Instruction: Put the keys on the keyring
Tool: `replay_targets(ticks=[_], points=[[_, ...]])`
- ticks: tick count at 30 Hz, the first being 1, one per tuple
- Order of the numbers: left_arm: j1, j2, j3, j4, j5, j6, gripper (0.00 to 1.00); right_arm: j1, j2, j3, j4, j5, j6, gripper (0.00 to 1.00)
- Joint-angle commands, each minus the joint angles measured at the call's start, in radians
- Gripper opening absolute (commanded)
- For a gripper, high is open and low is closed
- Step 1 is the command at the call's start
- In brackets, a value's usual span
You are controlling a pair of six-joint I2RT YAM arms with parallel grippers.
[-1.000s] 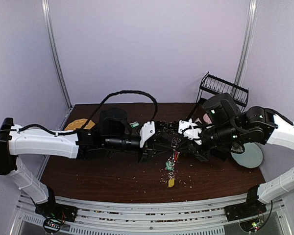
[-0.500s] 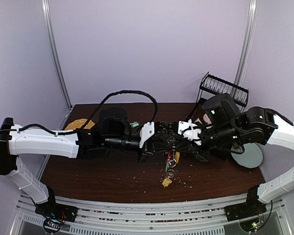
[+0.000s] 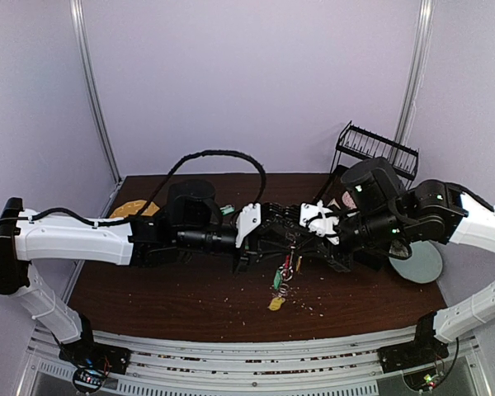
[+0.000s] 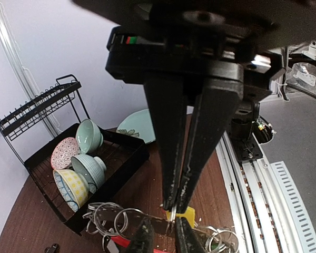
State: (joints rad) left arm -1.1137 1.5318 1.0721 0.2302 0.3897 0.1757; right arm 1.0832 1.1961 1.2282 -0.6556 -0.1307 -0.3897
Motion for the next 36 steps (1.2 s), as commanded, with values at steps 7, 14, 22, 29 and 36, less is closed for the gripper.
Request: replay_targets(ticks=[7, 14, 22, 29, 36], points=[[-0.014, 0.031, 0.029, 0.007, -0.005, 0.032, 0.16, 0.016, -0.008, 0.015, 0.074, -0.015, -0.007, 0.00], [-0.021, 0.018, -0.016, 0.103, 0.016, 0.031, 0.00, 0.015, -0.027, -0.006, 0.120, -0.033, -0.006, 0.00], [-0.020, 0.001, -0.062, 0.151, 0.006, 0.033, 0.13, 0.014, -0.052, -0.038, 0.151, -0.042, -0.005, 0.00], [-0.020, -0.038, -0.098, 0.215, -0.050, 0.024, 0.00, 0.014, -0.051, -0.034, 0.145, -0.044, -0.003, 0.00], [-0.021, -0.078, -0.152, 0.290, -0.050, 0.007, 0.00, 0.012, -0.071, -0.063, 0.173, -0.033, 0.016, 0.01]])
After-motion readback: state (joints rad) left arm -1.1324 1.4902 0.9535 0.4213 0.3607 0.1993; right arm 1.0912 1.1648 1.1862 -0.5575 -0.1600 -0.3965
